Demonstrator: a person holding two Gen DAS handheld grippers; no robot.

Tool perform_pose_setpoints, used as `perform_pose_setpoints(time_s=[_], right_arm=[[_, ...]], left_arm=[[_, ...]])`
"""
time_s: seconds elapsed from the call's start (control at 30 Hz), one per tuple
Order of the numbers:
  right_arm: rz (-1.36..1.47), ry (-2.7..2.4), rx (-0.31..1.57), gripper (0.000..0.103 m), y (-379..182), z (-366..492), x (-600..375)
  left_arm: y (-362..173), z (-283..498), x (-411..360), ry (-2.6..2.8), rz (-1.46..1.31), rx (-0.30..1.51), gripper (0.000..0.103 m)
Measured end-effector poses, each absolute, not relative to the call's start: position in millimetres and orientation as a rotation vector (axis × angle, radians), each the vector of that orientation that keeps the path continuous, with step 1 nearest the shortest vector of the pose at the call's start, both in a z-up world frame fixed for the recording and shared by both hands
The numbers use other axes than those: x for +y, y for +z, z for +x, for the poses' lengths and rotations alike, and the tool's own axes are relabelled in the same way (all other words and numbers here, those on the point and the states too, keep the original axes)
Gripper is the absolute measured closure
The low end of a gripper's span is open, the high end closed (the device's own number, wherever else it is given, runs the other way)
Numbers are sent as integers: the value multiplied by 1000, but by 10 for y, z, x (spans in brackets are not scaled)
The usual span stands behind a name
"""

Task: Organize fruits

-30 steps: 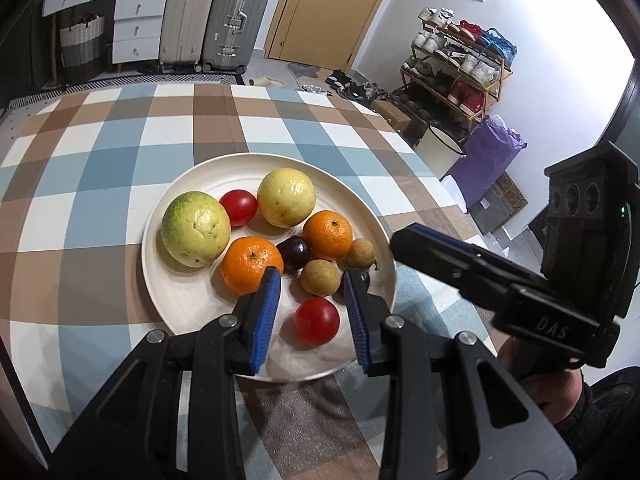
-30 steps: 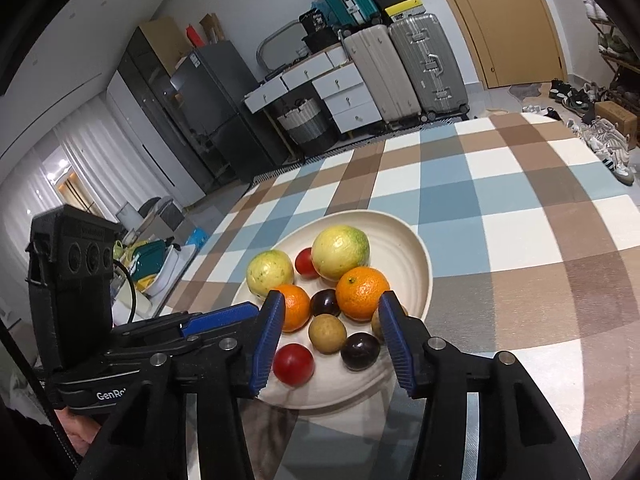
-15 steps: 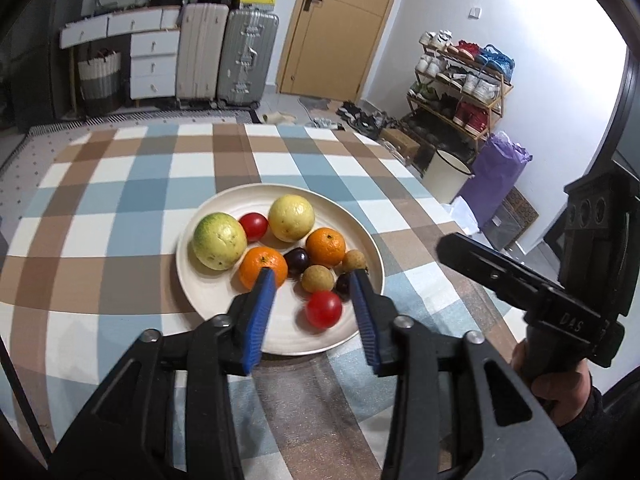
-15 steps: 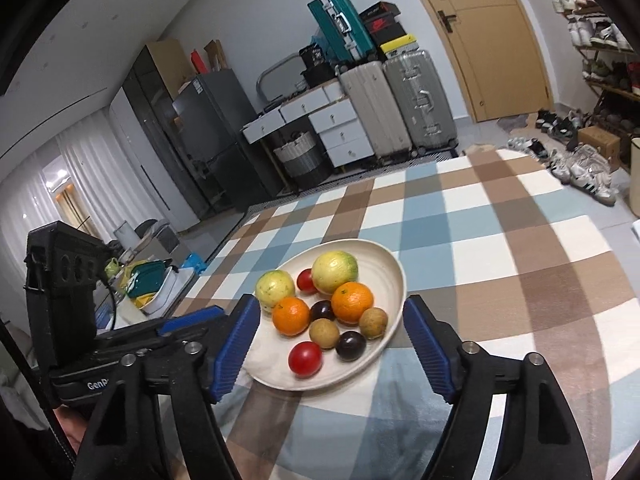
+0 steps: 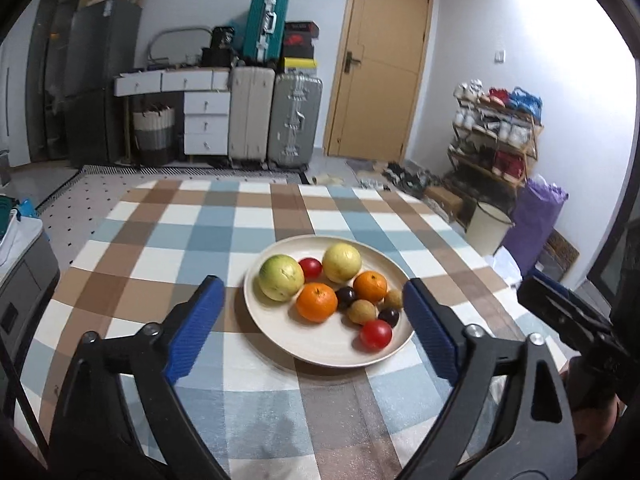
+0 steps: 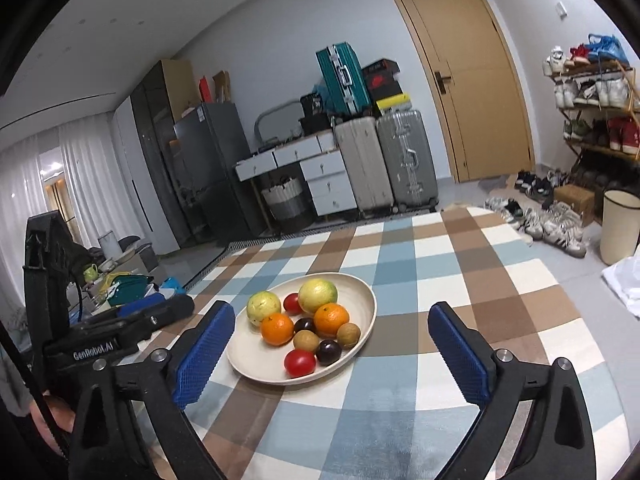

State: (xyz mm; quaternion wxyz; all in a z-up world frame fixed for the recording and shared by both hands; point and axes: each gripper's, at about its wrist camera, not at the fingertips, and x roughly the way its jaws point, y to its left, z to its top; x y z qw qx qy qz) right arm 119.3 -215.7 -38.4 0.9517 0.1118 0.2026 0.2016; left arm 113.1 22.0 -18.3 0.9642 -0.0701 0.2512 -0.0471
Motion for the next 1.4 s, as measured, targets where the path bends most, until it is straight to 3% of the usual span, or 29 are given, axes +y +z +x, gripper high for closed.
perform_pose_setpoints(time_s=[0.03, 0.73, 1.0, 1.4], right_arm=[[225, 411, 407, 3, -380, 1167, -2160], [92, 388, 236, 1, -426, 705, -2021], [66, 352, 263, 1, -493, 743, -1981], [-34, 360, 310, 0, -557, 782, -1790]], left_arm=[[-170, 1084, 240, -80, -143, 493, 1], [-334, 570, 289, 41, -32, 324, 0], [-520, 698, 460, 36, -113, 342, 0], [-564, 735, 248, 45, -16, 334, 0]])
